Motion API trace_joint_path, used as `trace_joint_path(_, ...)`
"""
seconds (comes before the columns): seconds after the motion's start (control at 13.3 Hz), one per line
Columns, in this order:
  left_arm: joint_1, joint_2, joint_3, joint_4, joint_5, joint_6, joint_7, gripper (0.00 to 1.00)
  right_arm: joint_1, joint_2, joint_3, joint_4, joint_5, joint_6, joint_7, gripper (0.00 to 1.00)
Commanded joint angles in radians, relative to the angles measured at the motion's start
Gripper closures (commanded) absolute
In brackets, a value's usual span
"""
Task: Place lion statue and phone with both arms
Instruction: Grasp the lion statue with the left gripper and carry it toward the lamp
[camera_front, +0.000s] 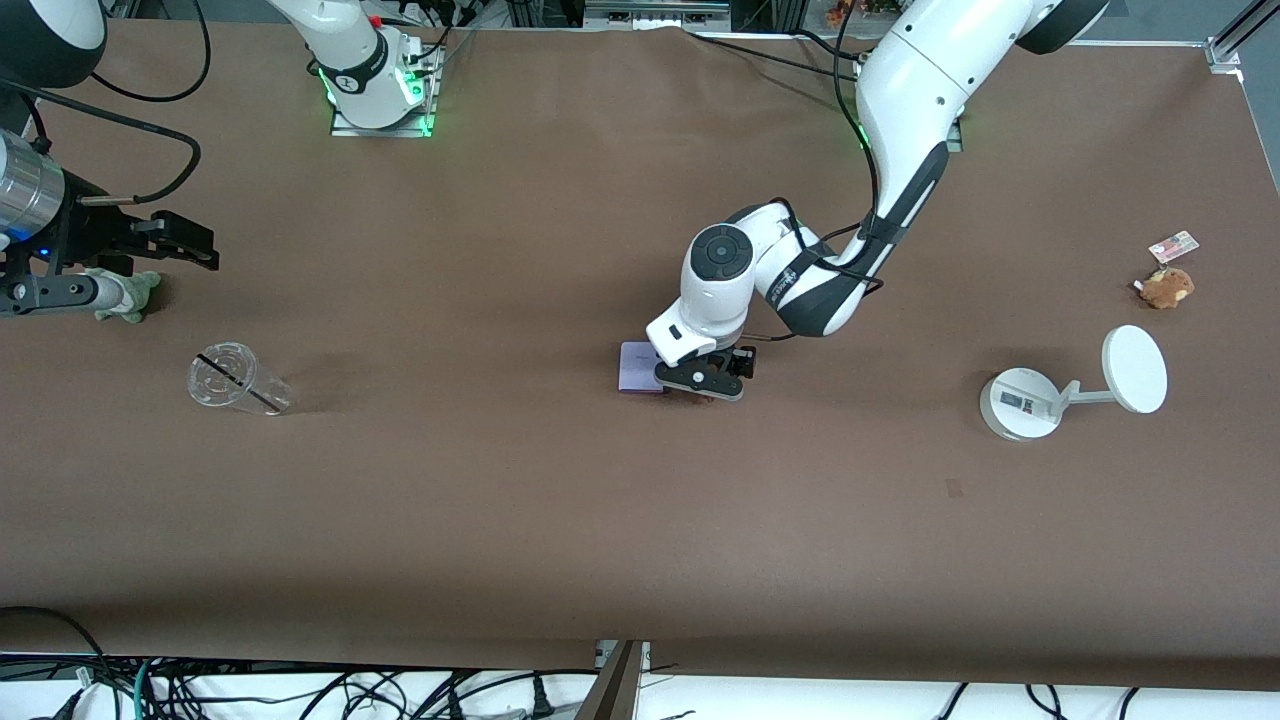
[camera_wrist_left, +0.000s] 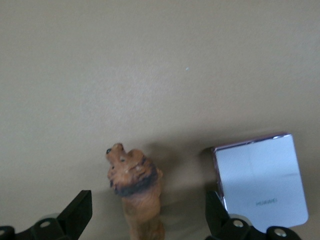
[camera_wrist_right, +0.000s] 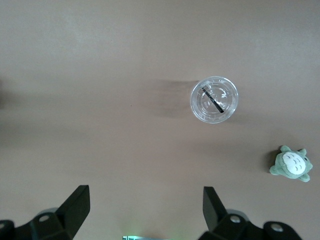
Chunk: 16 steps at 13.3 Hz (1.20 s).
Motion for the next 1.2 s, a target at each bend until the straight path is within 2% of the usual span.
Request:
trace_joint_path(0.0,0.002,0.018,0.003,0.010,0.032,0.030,-0.005,0.33,-0.001,-0.001,0.001,0.010,0.016,-0.015,0.000,0.00)
trace_joint_path(0.07,0.002,0.018,0.003,0.010,0.032,0.030,-0.003,0.61,-0.001,-0.001,0.001,0.008,0.016,-0.017,-0.001,0.00)
trace_joint_path(0.15,0.003,0.018,0.003,0.009,0.033,0.029,-0.003,0.76,-0.001,-0.001,0.001,0.008,0.015,-0.018,0.000,0.00)
trace_joint_path(0.3,0.006,0.014,0.003,0.000,0.033,0.023,-0.002,0.88,-0.001,-0.001,0.001,0.010,0.015,-0.017,0.005,0.00)
trace_joint_path(0.53,0.043,-0.014,-0.005,0.006,0.032,-0.009,-0.006,0.92,-0.001,-0.001,0.001,0.010,0.015,-0.018,0.008,0.00)
trace_joint_path(0.75,0.080,-0.090,-0.014,0.013,0.010,-0.133,-0.005,0.92,-0.001,-0.001,0.001,0.010,0.015,-0.018,0.003,0.00)
trace_joint_path(0.9,0.115,-0.152,-0.014,0.013,-0.073,-0.222,0.012,0.92,-0.001,-0.001,0.001,0.010,0.015,-0.017,0.002,0.00)
trace_joint_path(1.12,0.230,-0.219,-0.013,0.013,-0.112,-0.354,0.212,0.91,-0.001,-0.001,0.001,0.010,0.015,-0.017,0.003,0.00)
